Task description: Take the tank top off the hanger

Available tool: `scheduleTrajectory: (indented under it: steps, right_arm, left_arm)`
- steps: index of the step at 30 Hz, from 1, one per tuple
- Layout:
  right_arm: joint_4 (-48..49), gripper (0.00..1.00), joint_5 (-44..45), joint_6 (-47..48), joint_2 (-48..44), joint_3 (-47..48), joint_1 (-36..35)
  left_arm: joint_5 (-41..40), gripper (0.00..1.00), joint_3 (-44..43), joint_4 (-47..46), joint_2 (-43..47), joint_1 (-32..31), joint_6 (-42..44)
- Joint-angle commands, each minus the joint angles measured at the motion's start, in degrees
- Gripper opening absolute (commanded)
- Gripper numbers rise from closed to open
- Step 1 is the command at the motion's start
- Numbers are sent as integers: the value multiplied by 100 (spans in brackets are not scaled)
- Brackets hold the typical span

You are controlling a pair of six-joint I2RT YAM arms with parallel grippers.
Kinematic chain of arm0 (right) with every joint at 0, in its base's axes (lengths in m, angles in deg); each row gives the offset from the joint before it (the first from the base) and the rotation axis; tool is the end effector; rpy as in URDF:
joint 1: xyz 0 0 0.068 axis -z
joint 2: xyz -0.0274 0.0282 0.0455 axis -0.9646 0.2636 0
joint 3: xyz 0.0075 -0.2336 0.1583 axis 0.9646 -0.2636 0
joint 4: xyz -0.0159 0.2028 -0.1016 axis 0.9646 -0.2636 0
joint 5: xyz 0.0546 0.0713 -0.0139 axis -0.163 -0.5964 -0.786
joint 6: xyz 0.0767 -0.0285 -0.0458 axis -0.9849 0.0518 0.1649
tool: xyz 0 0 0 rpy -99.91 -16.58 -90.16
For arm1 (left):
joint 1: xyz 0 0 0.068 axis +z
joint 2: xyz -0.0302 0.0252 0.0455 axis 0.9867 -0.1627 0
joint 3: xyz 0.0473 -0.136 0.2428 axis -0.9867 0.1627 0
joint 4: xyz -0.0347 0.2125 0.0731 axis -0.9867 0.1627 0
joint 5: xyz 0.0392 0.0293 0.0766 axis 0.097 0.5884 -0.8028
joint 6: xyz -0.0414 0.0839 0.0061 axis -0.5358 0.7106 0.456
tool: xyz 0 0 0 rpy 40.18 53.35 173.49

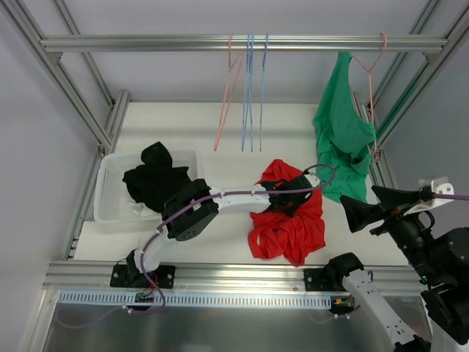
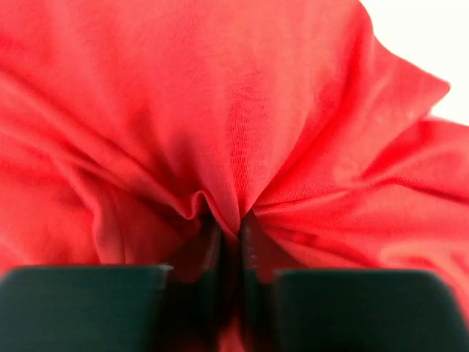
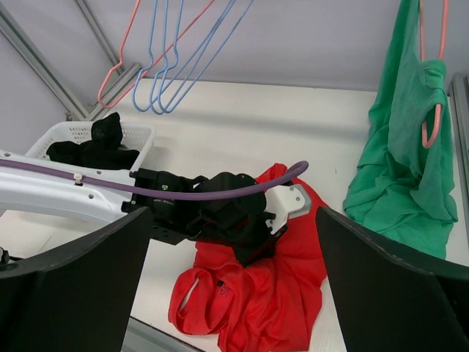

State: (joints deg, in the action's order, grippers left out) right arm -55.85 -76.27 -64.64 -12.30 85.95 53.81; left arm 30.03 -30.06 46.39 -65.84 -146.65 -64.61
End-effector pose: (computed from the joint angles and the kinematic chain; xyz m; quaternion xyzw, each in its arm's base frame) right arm -0.0017 0.0021 0.4363 -0.1635 0.6607 0.1115 0.7241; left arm 0.2201 -0.4582 0.1560 0.3790 0.8414 -0.1780 0.3418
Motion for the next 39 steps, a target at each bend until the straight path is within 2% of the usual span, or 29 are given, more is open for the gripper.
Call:
scheduleTrajectory:
  steps: [1, 5, 6, 12, 14, 17, 20, 24, 31, 33, 34, 36, 37, 39]
  right_arm:
    - [80, 99, -195, 61, -26, 123, 8]
    - [115, 99, -195, 43, -61, 106, 8]
    - [176, 99, -195, 43, -61, 88, 8]
    - [387, 100, -248, -53, -9, -35, 8]
    - [527, 99, -274, -88, -9, -96, 8]
    - [625, 99, -248, -106, -17, -96, 8]
    - [669, 100, -152, -62, -9, -18, 8]
    - [704, 100, -186, -45, 79, 105, -1]
    - [757, 99, -266, -36, 202, 202, 8]
    - [827, 99, -318, -62, 246, 194, -1]
    - [853, 99, -345, -80, 264, 185, -1]
    - [959, 99, -432, -141, 281, 159, -1]
    - [985, 99, -459, -159, 281, 141, -1]
    - [1073, 100, -529, -185, 299, 97, -1]
  left_arm:
    - [377, 0, 748, 590, 341, -192, -304]
    - [-273, 0, 1574, 669, 1446, -402, -454]
    - [-475, 0, 1889, 713, 2084, -507, -515]
    - [-2417, 0, 2577, 1433, 4494, -746, -1226]
    - [-3109, 0, 2596, 1862, 4936, -746, -1394]
    - [-3674, 0, 2429, 2311, 5579, -737, -1622]
    - [-4185, 0, 1685, 3006, 5878, -536, -1667]
    - [-4195, 0, 910, 3359, 6089, 298, -1203]
    - [-4353, 0, -233, 3429, 6371, 1344, -350]
    - [-4143, 0, -559, 3403, 6249, 1757, -122]
    - [-3950, 0, -647, 3403, 6205, 2290, -94]
    - [-3309, 0, -735, 3377, 6064, 2803, -120]
    - [-3054, 0, -727, 3368, 6020, 3275, -164]
    - [-2753, 0, -543, 3324, 5958, 3533, -313]
